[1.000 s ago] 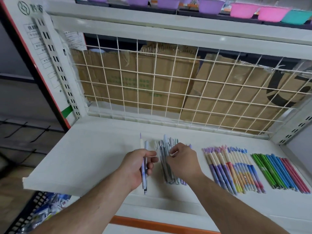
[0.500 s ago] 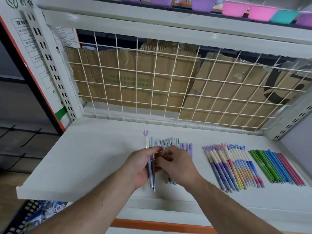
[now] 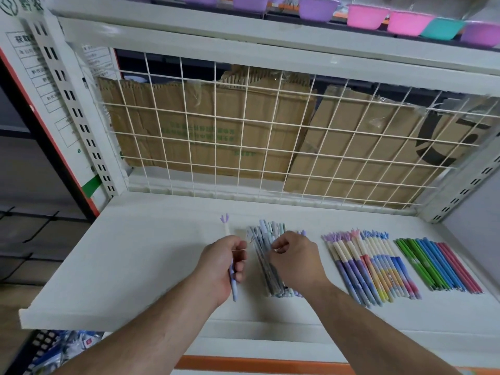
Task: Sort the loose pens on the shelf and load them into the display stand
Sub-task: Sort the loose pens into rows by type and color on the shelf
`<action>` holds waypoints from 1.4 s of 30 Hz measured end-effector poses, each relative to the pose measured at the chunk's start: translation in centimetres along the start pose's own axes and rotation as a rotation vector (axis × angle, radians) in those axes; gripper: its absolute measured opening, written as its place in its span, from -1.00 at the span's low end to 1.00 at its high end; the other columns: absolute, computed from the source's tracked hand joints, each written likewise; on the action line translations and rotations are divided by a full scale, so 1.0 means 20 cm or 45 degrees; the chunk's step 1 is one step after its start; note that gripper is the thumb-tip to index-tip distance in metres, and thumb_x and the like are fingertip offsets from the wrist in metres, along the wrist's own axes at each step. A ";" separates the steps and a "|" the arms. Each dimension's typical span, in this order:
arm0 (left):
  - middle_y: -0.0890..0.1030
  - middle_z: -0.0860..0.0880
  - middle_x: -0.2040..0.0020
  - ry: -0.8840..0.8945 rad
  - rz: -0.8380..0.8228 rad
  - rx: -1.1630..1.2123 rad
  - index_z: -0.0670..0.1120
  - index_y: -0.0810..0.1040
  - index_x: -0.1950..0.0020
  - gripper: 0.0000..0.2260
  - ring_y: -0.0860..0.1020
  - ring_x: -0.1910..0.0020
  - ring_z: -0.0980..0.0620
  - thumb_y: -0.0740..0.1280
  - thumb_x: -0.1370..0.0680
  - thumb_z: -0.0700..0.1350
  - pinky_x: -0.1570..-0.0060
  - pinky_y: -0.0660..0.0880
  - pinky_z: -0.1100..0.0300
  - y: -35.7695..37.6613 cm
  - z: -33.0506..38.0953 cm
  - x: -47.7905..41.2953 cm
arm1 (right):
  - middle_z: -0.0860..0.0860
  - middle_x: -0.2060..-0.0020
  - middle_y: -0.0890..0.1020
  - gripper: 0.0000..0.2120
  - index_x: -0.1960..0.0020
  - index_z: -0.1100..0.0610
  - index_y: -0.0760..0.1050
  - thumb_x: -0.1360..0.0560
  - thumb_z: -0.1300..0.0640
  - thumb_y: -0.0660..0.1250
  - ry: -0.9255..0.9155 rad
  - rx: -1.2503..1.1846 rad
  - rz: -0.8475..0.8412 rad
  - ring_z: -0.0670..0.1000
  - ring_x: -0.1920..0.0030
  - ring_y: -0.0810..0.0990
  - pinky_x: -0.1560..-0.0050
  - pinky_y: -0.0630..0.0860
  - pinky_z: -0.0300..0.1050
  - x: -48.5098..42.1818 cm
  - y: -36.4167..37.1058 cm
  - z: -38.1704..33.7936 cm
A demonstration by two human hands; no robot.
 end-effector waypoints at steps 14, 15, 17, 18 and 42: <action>0.46 -0.05 0.23 0.225 -0.136 -0.154 -0.11 0.71 -0.04 -0.81 0.29 0.47 0.08 0.32 -0.57 -0.10 0.51 0.11 0.23 0.21 -0.01 0.07 | -0.06 0.33 0.67 -0.94 0.17 0.03 0.63 -0.49 0.12 0.44 -0.067 -0.459 -0.102 -0.13 0.35 0.57 0.22 0.49 -0.22 0.07 -0.07 0.04; 0.47 -0.06 0.21 0.246 -0.163 -0.185 -0.09 0.71 -0.03 -0.82 0.30 0.48 0.08 0.32 -0.59 -0.10 0.50 0.12 0.23 0.25 -0.03 0.07 | -0.02 0.32 0.68 -0.94 0.15 0.04 0.63 -0.49 0.15 0.43 -0.075 -0.474 -0.100 -0.10 0.35 0.56 0.23 0.51 -0.17 0.08 -0.09 0.06; 0.51 -0.06 0.18 0.265 -0.201 -0.241 -0.07 0.72 -0.01 -0.81 0.34 0.49 0.08 0.31 -0.60 -0.11 0.51 0.17 0.24 0.31 -0.06 0.07 | 0.05 0.30 0.68 -0.94 0.13 0.05 0.62 -0.49 0.19 0.43 -0.099 -0.451 -0.064 -0.06 0.36 0.56 0.23 0.54 -0.10 0.08 -0.14 0.10; 0.53 -0.05 0.20 0.263 -0.209 -0.262 -0.08 0.72 -0.01 -0.82 0.36 0.49 0.09 0.31 -0.60 -0.11 0.52 0.20 0.26 0.34 -0.07 0.07 | 0.06 0.29 0.68 -0.93 0.13 0.06 0.61 -0.50 0.20 0.43 -0.107 -0.434 -0.044 -0.06 0.36 0.55 0.23 0.55 -0.07 0.08 -0.17 0.12; 0.50 0.11 -0.29 1.096 0.083 -1.833 0.07 0.54 -0.33 -0.67 0.38 -0.35 0.04 0.27 -0.58 0.04 -0.36 0.26 0.20 0.81 -0.29 0.13 | -0.10 0.37 0.55 -0.92 0.09 0.06 0.53 -0.55 0.08 0.30 0.071 0.287 0.077 -0.11 0.39 0.49 0.45 0.33 -0.26 -0.04 -0.63 0.68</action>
Point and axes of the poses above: each hand's wrist, its own x-axis away from the middle knuckle, its own y-axis out of the palm, z = x × y, the point moved 4 cm from there along -x, towards the middle knuckle
